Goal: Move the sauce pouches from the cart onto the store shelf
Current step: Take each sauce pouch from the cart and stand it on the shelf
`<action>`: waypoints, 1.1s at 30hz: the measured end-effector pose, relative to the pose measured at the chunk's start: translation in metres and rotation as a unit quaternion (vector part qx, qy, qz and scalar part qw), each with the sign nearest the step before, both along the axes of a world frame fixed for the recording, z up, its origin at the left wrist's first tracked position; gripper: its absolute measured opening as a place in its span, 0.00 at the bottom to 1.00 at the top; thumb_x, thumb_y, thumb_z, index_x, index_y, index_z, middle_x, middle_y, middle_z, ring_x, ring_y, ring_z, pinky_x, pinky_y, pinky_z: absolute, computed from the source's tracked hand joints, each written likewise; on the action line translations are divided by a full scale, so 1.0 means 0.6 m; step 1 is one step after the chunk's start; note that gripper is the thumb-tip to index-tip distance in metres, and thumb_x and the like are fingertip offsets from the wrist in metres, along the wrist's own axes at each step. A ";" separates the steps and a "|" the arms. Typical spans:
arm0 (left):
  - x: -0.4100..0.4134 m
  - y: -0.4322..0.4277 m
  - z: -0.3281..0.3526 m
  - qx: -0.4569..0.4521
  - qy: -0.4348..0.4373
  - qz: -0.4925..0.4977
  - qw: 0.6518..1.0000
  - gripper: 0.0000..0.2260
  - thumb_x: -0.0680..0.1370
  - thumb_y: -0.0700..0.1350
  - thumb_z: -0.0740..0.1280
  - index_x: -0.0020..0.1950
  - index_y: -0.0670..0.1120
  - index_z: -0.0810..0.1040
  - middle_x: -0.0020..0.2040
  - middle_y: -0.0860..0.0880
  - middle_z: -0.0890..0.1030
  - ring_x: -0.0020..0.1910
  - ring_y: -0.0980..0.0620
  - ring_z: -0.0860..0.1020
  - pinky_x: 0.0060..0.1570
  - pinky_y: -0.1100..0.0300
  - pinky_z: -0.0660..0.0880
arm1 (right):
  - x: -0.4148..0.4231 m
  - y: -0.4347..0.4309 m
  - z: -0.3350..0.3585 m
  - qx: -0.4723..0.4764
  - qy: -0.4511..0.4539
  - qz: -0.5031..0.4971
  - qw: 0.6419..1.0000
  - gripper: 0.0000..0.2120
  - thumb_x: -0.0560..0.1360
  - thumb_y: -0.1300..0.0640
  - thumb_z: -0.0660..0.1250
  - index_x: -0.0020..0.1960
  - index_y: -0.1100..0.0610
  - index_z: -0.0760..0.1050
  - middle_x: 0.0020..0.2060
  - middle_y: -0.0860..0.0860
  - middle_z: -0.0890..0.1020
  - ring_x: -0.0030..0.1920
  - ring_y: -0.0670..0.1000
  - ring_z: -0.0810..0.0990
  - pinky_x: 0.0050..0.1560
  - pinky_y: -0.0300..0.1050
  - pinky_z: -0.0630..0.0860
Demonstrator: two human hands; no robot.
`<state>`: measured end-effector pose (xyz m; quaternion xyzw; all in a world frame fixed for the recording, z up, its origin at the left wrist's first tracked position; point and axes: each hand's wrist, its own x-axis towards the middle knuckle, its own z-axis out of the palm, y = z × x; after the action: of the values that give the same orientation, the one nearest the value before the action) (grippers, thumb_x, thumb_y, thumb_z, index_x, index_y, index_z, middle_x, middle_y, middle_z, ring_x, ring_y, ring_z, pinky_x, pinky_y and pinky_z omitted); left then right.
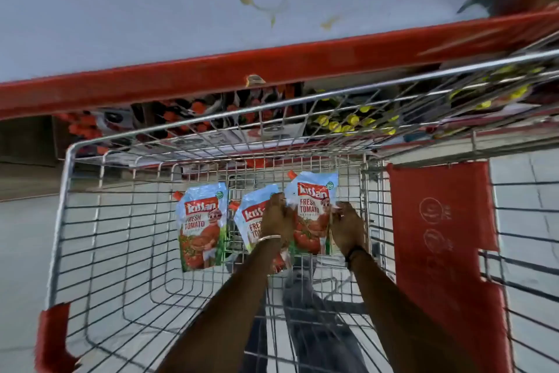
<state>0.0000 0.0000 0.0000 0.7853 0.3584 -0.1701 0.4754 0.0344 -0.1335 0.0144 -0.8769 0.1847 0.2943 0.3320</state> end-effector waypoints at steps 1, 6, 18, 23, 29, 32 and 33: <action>0.007 0.001 -0.011 0.002 0.010 0.003 1.000 0.09 0.77 0.39 0.60 0.52 0.36 0.75 0.51 0.35 0.81 0.51 0.39 0.78 0.53 0.52 0.74 | 0.006 -0.001 -0.010 0.010 0.003 -0.007 1.000 0.11 0.77 0.64 0.60 0.58 0.65 0.73 0.49 0.57 0.81 0.45 0.56 0.80 0.36 0.33 0.71; 0.036 0.015 -0.033 0.040 0.097 -0.041 0.994 0.13 0.73 0.44 0.67 0.50 0.34 0.78 0.53 0.35 0.81 0.54 0.38 0.78 0.55 0.52 0.73 | 0.024 -0.002 -0.049 0.001 0.021 -0.015 1.000 0.09 0.76 0.67 0.59 0.53 0.67 0.74 0.50 0.62 0.82 0.43 0.55 0.79 0.29 0.34 0.69; -0.012 0.003 0.061 -0.033 0.067 0.074 0.994 0.04 0.69 0.37 0.71 0.37 0.40 0.77 0.44 0.39 0.82 0.43 0.48 0.75 0.40 0.63 0.66 | -0.013 -0.038 -0.013 0.092 0.007 -0.055 0.994 0.18 0.72 0.68 0.59 0.34 0.48 0.76 0.38 0.57 0.79 0.42 0.56 0.77 0.45 0.48 0.75; -0.042 0.004 0.151 -0.030 -0.014 0.101 0.994 0.08 0.70 0.35 0.70 0.34 0.40 0.72 0.36 0.43 0.75 0.37 0.51 0.71 0.27 0.76 0.65 | -0.016 -0.029 0.102 0.100 -0.031 -0.012 0.994 0.12 0.75 0.67 0.60 0.39 0.52 0.71 0.34 0.52 0.75 0.41 0.51 0.73 0.43 0.40 0.70; -0.055 0.036 0.272 -0.034 -0.131 0.104 0.985 0.16 0.70 0.34 0.69 0.27 0.48 0.68 0.29 0.53 0.74 0.31 0.59 0.72 0.32 0.68 0.69 | -0.026 -0.015 0.243 0.217 -0.108 0.010 0.970 0.11 0.75 0.57 0.64 0.36 0.45 0.74 0.31 0.47 0.78 0.35 0.37 0.77 0.40 0.29 0.74; -0.054 0.052 0.339 -0.048 -0.195 0.121 0.972 0.17 0.69 0.32 0.70 0.27 0.50 0.69 0.28 0.51 0.73 0.30 0.56 0.72 0.32 0.68 0.71 | -0.029 -0.009 0.311 0.255 -0.177 0.016 0.951 0.16 0.76 0.55 0.65 0.41 0.69 0.75 0.34 0.51 0.78 0.37 0.36 0.78 0.40 0.27 0.76; -0.053 0.056 0.360 -0.054 -0.214 0.124 0.967 0.17 0.69 0.33 0.70 0.27 0.49 0.69 0.28 0.50 0.73 0.30 0.54 0.72 0.34 0.63 0.72 | -0.029 -0.003 0.336 0.250 -0.204 0.028 0.946 0.12 0.77 0.60 0.62 0.42 0.69 0.75 0.34 0.52 0.78 0.36 0.35 0.78 0.37 0.25 0.73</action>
<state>-0.0319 0.0334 0.2159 0.7261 0.3334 0.0433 0.5998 0.0169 -0.1352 0.2159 -0.8118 0.0085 0.1551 0.5629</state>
